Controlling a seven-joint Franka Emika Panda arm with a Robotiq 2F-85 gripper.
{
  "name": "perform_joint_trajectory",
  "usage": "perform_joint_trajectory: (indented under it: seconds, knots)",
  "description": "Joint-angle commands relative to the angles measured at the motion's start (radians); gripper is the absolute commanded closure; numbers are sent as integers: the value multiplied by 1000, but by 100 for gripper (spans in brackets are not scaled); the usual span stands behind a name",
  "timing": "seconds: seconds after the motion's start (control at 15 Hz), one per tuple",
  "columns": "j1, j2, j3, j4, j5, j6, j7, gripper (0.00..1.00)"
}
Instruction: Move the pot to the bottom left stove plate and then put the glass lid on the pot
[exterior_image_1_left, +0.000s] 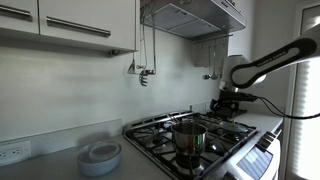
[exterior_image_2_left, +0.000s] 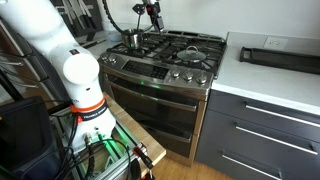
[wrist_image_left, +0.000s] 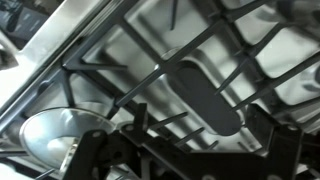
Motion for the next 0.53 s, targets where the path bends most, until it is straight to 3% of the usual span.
perform_joint_trajectory:
  seconds: [0.0,0.2,0.47]
  knots:
    - [-95,49,-11,-1,-207,4,101,0]
    - [-131,97,-47,3,-325,61,160,0]
    - [-132,153,-90,12,-376,108,225,0]
